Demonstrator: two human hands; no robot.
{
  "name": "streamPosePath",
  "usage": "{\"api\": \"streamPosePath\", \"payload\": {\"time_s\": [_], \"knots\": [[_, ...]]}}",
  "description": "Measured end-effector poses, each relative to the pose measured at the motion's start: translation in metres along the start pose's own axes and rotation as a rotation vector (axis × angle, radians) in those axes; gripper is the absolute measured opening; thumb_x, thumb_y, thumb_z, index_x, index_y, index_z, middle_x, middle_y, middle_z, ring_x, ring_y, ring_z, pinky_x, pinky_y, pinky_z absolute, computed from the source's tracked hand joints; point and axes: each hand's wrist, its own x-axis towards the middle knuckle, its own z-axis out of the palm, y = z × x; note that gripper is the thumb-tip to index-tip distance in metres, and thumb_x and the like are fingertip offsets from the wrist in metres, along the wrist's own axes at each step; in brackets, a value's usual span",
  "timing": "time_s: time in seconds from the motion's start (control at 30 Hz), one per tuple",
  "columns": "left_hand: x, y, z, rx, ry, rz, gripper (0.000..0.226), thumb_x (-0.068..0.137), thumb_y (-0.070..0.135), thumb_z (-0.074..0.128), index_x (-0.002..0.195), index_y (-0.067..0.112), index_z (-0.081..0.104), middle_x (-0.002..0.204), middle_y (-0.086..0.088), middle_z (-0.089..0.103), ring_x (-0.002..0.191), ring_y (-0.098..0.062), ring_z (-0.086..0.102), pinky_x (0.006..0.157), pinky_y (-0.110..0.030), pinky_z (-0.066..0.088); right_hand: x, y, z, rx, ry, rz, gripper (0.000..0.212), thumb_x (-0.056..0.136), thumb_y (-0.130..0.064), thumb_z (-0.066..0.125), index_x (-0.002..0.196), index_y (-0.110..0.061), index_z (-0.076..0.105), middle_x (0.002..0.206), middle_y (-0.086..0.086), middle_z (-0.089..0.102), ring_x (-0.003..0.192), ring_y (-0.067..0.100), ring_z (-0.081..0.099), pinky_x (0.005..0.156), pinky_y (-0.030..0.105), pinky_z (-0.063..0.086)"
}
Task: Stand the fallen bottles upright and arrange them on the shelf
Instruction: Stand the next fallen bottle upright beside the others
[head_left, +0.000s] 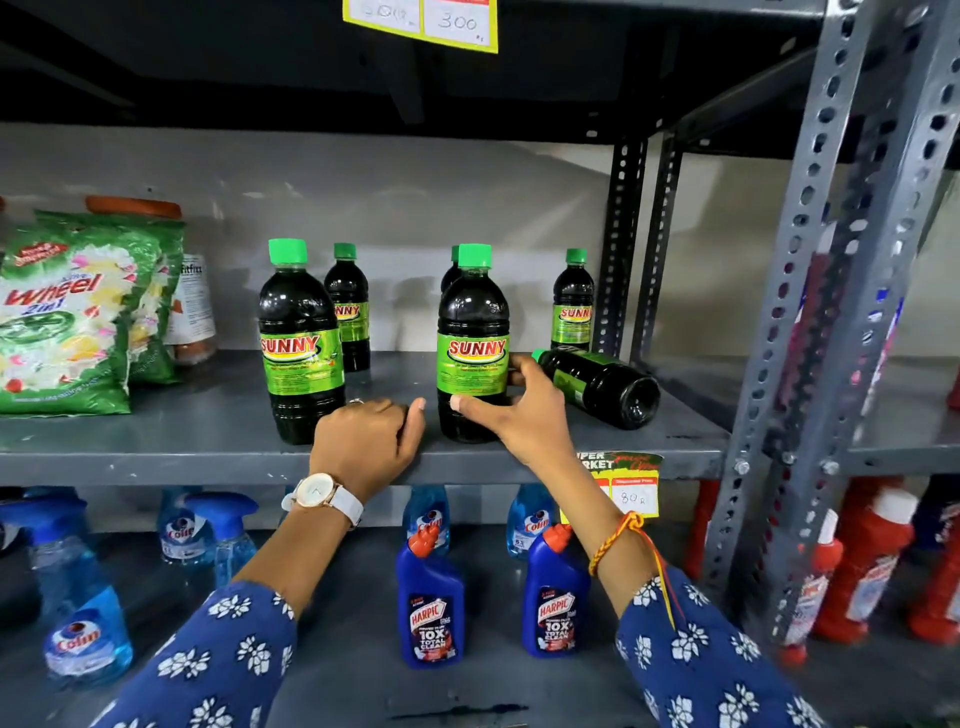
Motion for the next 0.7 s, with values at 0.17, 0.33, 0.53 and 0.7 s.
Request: {"api": "streamPosePath", "payload": {"time_s": [0.17,0.33,0.53,0.7], "knots": [[0.001,0.000,0.002,-0.010,0.034,0.005,0.064,0.099,0.038,0.031,0.044,0.010,0.048,0.043,-0.009,0.050,0.033,-0.029,0.049,0.036,-0.020,0.029,-0.003,-0.001,-0.002,0.003,-0.033,-0.003,0.053,0.062,-0.033,0.085,0.102,-0.022,0.051,0.088,-0.018,0.058,0.082,-0.009,0.054,0.065,-0.001,0.041],[-0.002,0.009,-0.012,-0.168,0.182,-0.114,0.040,0.096,0.027,0.039,0.080,0.001,0.065,0.080,-0.015,0.066,0.069,-0.031,0.061,0.063,-0.033,0.044,0.005,-0.009,-0.031,-0.163,0.092,-0.061,0.075,0.072,-0.055,0.068,0.128,-0.010,0.045,0.126,0.005,0.054,0.115,0.018,0.052,0.098,0.033,0.045],[0.018,0.114,-0.008,-0.284,0.068,0.169,0.022,0.089,0.027,0.050,0.082,0.009,0.061,0.082,-0.009,0.065,0.070,-0.028,0.058,0.058,-0.034,0.046,0.062,-0.007,-0.084,-0.931,0.005,0.261,0.077,0.071,-0.051,0.071,0.128,-0.006,0.047,0.130,0.018,0.051,0.122,0.036,0.046,0.095,0.040,0.043],[0.030,0.141,0.032,-0.170,-0.174,0.110,0.031,0.087,0.034,0.044,0.068,0.013,0.056,0.063,-0.007,0.059,0.057,-0.029,0.057,0.043,-0.028,0.041,0.070,0.005,-0.078,-1.087,-0.091,0.323,0.060,0.074,-0.040,0.071,0.123,-0.011,0.054,0.127,0.010,0.058,0.117,0.030,0.056,0.091,0.038,0.044]]}}
